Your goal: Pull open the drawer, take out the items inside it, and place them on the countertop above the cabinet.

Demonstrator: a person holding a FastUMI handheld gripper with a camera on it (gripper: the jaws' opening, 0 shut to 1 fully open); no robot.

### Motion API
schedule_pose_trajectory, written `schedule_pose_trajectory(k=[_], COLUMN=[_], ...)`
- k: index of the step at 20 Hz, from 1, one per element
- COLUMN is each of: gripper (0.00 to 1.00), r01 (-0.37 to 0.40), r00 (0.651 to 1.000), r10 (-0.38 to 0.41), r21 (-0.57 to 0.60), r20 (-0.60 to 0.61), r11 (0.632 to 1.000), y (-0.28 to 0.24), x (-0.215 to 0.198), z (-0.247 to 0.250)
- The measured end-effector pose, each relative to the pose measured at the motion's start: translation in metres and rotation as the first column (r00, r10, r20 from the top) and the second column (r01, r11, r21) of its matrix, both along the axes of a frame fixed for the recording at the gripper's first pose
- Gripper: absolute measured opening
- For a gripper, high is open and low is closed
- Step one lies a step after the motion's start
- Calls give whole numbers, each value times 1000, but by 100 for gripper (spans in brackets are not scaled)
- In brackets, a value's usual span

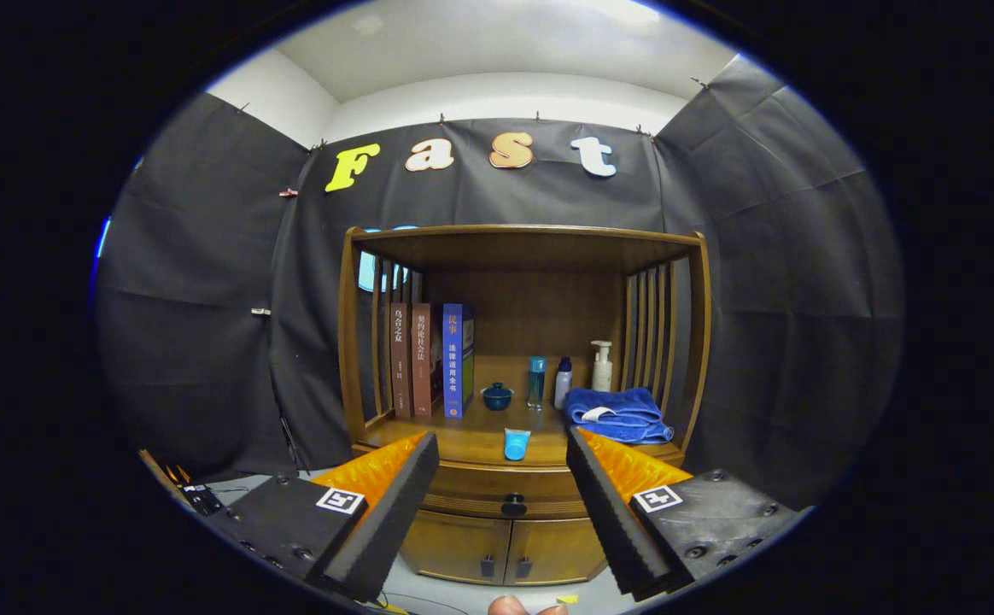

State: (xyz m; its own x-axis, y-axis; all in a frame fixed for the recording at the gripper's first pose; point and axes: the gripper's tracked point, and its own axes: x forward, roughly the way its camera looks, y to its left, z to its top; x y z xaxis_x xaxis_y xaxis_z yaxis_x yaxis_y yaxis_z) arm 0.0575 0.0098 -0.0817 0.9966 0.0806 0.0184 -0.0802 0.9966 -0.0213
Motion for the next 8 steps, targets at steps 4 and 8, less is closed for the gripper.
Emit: schedule_pose_trajectory(k=[4,8], gripper=[99,99], r01=[-3,-3], r00=[1000,1000], r10=[3,3], r21=[1,-4], r20=[-2,1], r11=[1000,1000], y=[1,2], x=[0,1], z=[0,0])
